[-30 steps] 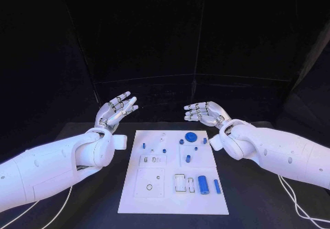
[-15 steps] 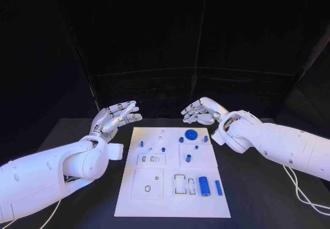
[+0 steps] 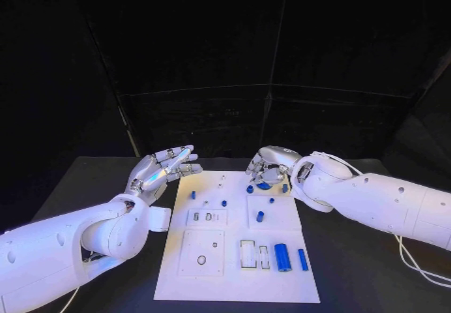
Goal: Assemble the parts on the task board
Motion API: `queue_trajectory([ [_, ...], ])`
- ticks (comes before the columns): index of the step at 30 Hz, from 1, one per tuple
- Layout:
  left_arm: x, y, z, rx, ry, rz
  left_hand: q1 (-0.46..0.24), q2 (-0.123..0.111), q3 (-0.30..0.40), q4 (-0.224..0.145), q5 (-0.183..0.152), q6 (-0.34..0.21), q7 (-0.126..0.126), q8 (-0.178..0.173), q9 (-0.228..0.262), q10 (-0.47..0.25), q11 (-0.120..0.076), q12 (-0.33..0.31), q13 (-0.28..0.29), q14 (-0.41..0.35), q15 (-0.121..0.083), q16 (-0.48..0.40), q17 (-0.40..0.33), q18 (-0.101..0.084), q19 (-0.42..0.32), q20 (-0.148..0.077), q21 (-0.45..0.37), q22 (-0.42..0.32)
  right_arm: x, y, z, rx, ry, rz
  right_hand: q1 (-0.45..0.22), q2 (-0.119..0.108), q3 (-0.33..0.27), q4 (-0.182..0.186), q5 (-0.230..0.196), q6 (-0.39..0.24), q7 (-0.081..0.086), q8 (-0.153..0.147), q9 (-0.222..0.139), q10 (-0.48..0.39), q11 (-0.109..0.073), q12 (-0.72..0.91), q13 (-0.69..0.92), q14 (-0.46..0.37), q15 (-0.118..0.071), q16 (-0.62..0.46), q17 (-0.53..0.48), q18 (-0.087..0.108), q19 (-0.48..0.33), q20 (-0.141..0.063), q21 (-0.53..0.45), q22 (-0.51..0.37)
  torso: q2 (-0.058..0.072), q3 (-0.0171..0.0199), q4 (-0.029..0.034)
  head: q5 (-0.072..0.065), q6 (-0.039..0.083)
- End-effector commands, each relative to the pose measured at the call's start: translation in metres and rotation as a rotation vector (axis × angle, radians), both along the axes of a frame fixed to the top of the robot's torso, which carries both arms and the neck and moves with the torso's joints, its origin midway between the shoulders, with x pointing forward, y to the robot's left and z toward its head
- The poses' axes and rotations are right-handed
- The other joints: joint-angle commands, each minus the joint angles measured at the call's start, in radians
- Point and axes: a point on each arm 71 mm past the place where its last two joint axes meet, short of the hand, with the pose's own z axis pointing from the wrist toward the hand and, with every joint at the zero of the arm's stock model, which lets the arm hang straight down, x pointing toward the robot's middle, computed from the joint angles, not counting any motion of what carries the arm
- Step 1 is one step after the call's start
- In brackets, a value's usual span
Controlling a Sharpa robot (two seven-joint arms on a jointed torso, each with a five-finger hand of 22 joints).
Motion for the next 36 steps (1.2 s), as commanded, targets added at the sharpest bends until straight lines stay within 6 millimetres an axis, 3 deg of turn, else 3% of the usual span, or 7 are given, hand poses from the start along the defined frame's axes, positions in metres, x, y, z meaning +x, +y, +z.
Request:
queue_trajectory([
  [1,-0.002,-0.004,0.002,-0.008,-0.004,-0.042,-0.004,0.004,-0.002,-0.006,-0.003,-0.004,0.060,-0.007,-0.002,0.005,0.003,-0.006,-0.001,0.007,0.001,-0.003,-0.001,0.011,0.009,-0.001,-0.004,-0.001,0.003,0.001,-0.002,-0.147,-0.011,-0.027,-0.013,-0.006,0.002,0.001,-0.005,-0.021,0.002,-0.004,-0.002,-0.029,0.005,-0.002,-0.002,0.037,0.007,0.064,0.057,0.017,0.002,0.008,0.018,0.010,0.014,-0.0002,0.0017,-0.003,0.000],
  [7,-0.005,-0.008,0.003,-0.013,-0.001,-0.054,-0.005,0.005,-0.003,-0.007,-0.003,-0.004,0.060,-0.007,-0.002,0.006,0.003,-0.007,-0.001,0.007,0.001,-0.004,-0.001,0.011,0.009,-0.001,-0.005,-0.001,0.004,0.004,-0.005,-0.192,0.009,-0.030,-0.013,-0.007,0.004,0.001,-0.005,-0.052,0.005,-0.001,0.001,-0.090,0.015,0.007,-0.001,0.029,0.015,0.274,0.275,0.018,0.000,0.019,0.074,0.042,0.021,0.0000,0.0022,-0.004,0.000],
  [10,-0.006,-0.009,0.003,-0.015,0.000,-0.060,-0.005,0.005,-0.003,-0.007,-0.003,-0.003,0.060,-0.008,-0.002,0.006,0.003,-0.008,-0.001,0.007,0.001,-0.005,-0.002,0.011,0.010,-0.001,-0.006,-0.002,0.005,0.006,-0.006,-0.203,0.018,-0.028,-0.011,-0.005,0.007,0.001,-0.002,-0.053,0.005,0.000,0.001,-0.096,0.017,0.009,-0.001,0.025,0.017,0.331,0.335,0.019,-0.005,0.021,0.093,0.053,0.022,-0.0005,0.0025,-0.006,-0.002],
  [22,-0.007,-0.010,0.004,-0.016,0.002,-0.063,-0.006,0.006,-0.004,-0.009,-0.003,-0.004,0.061,-0.010,-0.002,0.007,0.003,-0.010,-0.001,0.007,0.001,-0.008,-0.003,0.011,0.011,-0.001,-0.008,-0.003,0.008,0.011,-0.008,-0.219,0.034,-0.022,0.001,0.010,0.035,-0.004,0.008,-0.049,0.006,0.001,0.002,-0.093,0.017,0.016,-0.002,0.022,0.019,0.453,0.464,0.021,-0.018,0.024,0.142,0.082,0.026,0.0003,0.0052,-0.008,-0.007],
  [36,-0.008,-0.010,0.004,-0.017,0.004,-0.067,-0.006,0.007,-0.004,-0.009,-0.003,-0.003,0.061,-0.011,-0.002,0.007,0.003,-0.011,-0.001,0.007,0.001,-0.010,-0.004,0.011,0.011,-0.001,-0.009,-0.004,0.010,0.018,-0.011,-0.233,0.053,-0.012,0.007,0.025,0.109,-0.003,-0.018,-0.031,0.009,0.003,0.002,-0.062,0.014,0.024,-0.002,0.020,0.019,0.532,0.549,0.021,-0.034,0.024,0.192,0.111,0.032,0.0010,0.0068,-0.008,-0.013],
])
